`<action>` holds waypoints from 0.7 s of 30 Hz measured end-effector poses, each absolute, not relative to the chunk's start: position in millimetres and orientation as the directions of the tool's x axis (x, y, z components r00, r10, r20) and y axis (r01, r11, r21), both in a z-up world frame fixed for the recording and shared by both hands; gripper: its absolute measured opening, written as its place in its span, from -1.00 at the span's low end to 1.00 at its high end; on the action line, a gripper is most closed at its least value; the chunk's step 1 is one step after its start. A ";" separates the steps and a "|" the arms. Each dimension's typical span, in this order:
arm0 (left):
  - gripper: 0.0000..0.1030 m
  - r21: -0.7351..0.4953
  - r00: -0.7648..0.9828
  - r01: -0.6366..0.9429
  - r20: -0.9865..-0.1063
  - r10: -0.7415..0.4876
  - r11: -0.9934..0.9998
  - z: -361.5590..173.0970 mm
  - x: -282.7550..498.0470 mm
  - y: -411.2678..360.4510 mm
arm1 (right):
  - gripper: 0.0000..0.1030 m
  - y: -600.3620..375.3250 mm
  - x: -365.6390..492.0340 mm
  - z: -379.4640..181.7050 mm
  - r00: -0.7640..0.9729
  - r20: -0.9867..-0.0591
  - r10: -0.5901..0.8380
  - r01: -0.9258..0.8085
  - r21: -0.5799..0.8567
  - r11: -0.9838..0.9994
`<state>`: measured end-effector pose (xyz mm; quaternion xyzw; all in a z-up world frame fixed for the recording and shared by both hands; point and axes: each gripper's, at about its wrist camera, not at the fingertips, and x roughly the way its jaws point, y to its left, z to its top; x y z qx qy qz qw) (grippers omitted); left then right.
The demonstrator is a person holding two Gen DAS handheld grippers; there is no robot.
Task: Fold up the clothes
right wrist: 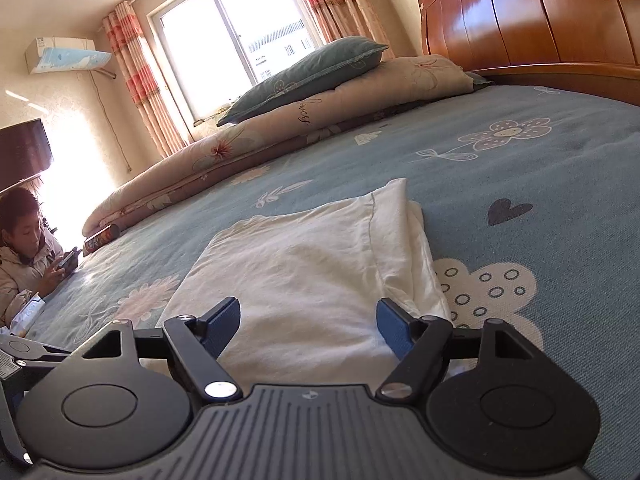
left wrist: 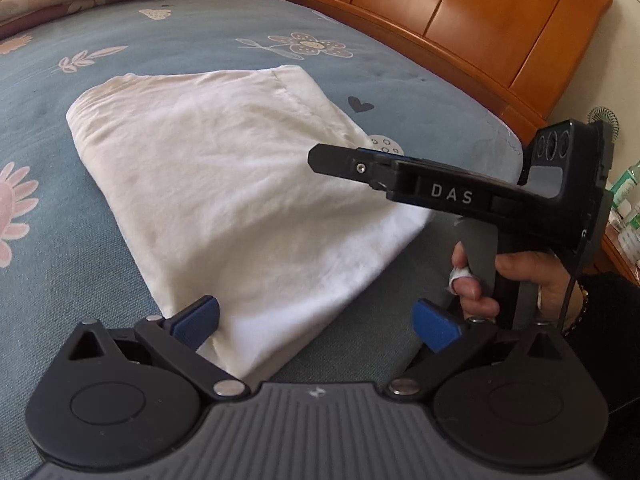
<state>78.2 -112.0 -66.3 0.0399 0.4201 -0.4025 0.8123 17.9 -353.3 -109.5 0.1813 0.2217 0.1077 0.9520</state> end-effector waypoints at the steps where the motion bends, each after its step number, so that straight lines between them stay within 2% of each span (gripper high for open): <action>1: 0.98 -0.283 0.321 0.680 -0.714 -0.622 0.676 -67.6 76.0 -111.3 | 0.55 -353.3 17.4 -109.5 0.879 -0.383 0.285 -0.126 0.391 0.912; 6: 0.99 -0.304 0.301 0.679 -0.714 -0.632 0.668 -70.9 61.2 -113.0 | 0.58 -354.1 17.5 -109.8 0.879 -0.378 0.291 -0.126 0.405 0.906; 10: 0.98 -0.318 0.268 0.651 -0.754 -0.600 0.689 -85.5 57.7 -114.5 | 0.63 -349.8 17.6 -109.0 0.879 -0.383 0.282 -0.125 0.386 0.914; 18: 0.98 -0.277 0.366 0.671 -0.682 -0.633 0.687 -46.4 79.4 -107.5 | 0.63 -350.7 16.4 -108.6 0.881 -0.379 0.283 -0.121 0.399 0.909; 21: 1.00 -0.309 0.374 0.650 -0.665 -0.647 0.694 -47.5 106.6 -104.9 | 0.62 -347.8 16.5 -108.5 0.881 -0.388 0.271 -0.116 0.377 0.919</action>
